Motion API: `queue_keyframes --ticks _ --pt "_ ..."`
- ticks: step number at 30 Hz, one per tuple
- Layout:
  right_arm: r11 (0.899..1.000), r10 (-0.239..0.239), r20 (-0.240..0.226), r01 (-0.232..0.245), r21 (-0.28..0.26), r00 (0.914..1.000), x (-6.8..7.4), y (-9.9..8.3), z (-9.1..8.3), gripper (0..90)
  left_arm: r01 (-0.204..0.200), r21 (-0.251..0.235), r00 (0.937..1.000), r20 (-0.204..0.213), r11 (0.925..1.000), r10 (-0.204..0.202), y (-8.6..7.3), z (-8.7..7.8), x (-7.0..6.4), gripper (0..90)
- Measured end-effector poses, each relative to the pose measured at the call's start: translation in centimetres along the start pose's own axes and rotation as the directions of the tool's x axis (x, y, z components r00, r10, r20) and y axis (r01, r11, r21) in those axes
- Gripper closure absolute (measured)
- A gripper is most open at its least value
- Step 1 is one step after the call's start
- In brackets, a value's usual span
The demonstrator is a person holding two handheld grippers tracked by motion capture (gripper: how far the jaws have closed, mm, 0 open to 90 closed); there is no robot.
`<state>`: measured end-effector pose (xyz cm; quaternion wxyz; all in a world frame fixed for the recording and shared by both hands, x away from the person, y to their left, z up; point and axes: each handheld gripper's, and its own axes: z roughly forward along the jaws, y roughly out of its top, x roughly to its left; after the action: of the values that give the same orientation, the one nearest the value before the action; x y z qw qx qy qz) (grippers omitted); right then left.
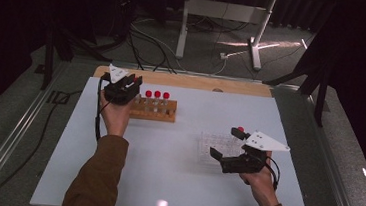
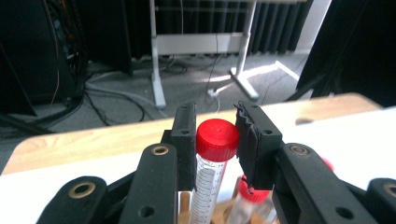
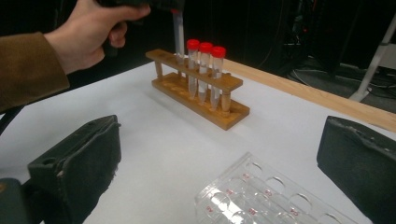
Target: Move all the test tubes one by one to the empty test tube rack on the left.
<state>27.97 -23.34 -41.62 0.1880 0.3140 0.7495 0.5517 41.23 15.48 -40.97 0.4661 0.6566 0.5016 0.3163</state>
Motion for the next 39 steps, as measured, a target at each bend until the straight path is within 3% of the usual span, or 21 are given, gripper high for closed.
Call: queue_keyframes --ticks 9,16,22,28,31,36,39 --pt "1.000 0.009 0.003 -0.009 -0.007 1.0000 -0.2 0.0 -0.1 0.0 0.024 0.072 0.9996 -0.013 0.9971 -0.023 -2.9 1.2 0.4 70.7" --pt "1.000 0.016 0.016 -0.016 -0.012 0.9997 -0.5 -0.1 -0.2 0.0 0.037 0.080 0.9993 -0.006 0.9961 -0.036 -3.2 1.2 0.6 69.2" --pt "0.998 0.045 0.086 -0.042 -0.039 0.9953 -2.0 -0.3 -1.0 0.0 0.098 0.050 0.9942 0.041 0.9940 -0.100 -3.4 -0.2 1.0 41.9" --pt "0.995 0.099 0.192 -0.094 -0.035 0.9764 -4.2 -1.3 -1.4 0.0 0.126 0.025 0.9909 0.045 0.9917 -0.127 -4.5 -2.6 1.1 16.8" --pt "0.993 0.118 0.209 -0.120 -0.004 0.9707 -5.0 -2.1 -0.9 0.9 0.143 0.017 0.9876 0.063 0.9895 -0.144 -5.1 -4.1 1.1 13.0" --pt "0.988 0.133 0.240 -0.148 0.044 0.9617 -5.9 -3.2 0.1 6.6 0.118 0.023 0.9886 0.091 0.9927 -0.120 -5.6 -5.8 0.7 4.5" --pt "0.985 0.138 0.264 -0.160 0.061 0.9545 -6.3 -3.7 0.5 14.3 0.119 0.012 0.9834 0.137 0.9928 -0.120 -5.7 -6.6 0.3 1.3"
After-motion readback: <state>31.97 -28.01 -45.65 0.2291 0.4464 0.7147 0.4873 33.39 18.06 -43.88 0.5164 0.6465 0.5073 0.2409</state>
